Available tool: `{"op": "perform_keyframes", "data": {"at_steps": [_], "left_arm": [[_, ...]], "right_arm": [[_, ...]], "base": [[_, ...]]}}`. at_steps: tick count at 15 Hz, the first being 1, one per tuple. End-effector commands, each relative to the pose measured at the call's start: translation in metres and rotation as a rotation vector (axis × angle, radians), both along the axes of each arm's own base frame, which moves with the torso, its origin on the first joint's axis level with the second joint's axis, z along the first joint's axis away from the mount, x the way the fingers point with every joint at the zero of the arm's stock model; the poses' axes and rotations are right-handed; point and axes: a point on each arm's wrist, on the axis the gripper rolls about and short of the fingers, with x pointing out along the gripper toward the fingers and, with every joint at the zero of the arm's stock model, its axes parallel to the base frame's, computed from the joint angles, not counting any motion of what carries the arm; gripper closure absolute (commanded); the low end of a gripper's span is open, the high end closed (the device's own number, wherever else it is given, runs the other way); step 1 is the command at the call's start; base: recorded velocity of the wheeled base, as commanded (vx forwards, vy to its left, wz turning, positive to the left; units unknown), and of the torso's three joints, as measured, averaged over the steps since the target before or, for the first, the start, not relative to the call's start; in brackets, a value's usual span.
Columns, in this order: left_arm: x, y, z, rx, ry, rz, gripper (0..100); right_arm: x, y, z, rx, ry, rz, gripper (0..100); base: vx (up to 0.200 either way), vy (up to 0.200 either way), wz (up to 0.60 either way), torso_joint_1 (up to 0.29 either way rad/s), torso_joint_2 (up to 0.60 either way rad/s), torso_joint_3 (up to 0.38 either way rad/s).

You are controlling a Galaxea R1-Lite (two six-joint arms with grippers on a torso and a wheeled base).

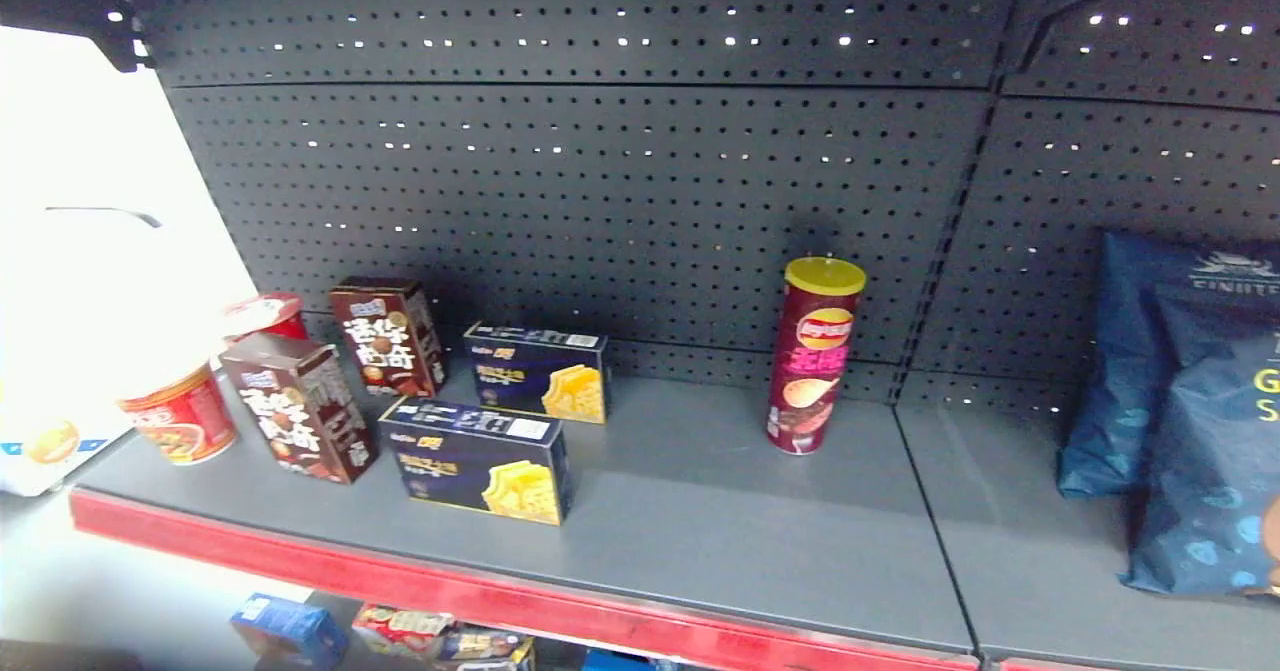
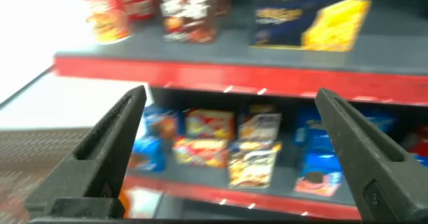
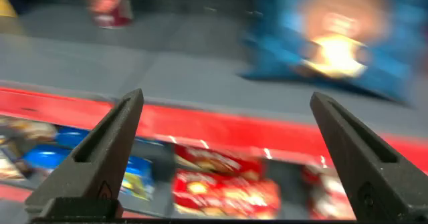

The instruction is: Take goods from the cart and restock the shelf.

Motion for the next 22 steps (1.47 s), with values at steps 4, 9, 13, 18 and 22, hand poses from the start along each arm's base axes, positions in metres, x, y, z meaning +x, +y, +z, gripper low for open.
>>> {"op": "perform_keyframes", "data": {"at_steps": [4,9,13,18,22], "left_arm": [[0.0001,0.0,0.0,0.0,0.001,0.001,0],[0.0001,0.0,0.0,0.0,0.001,0.001,0],[0.0001,0.0,0.0,0.0,0.001,0.001,0],[0.0001,-0.0001,0.0,0.001,0.001,-0.004,0],[0.0001,-0.0004,-0.0002,0.005,0.003,-0.021,0]], "right_arm": [[0.0,-0.0004,-0.0001,0.005,0.0,-0.019,0],[0.0,-0.0005,-0.0001,0.004,0.0,-0.022,0],[0.0,-0.0005,-0.0001,0.003,0.0,-0.022,0],[0.0,-0.0005,-0.0001,0.004,0.0,-0.022,0],[0.0,-0.0005,-0.0001,0.004,0.0,-0.022,0]], "base": [[0.0,0.0,0.6,-0.002,0.0,0.001],[0.0,0.0,0.6,0.0,0.0,0.003],[0.0,0.0,0.6,0.004,0.0,0.002],[0.0,0.0,0.12,0.001,0.0,0.0],[0.0,0.0,0.0,0.0,0.0,0.0]]}}
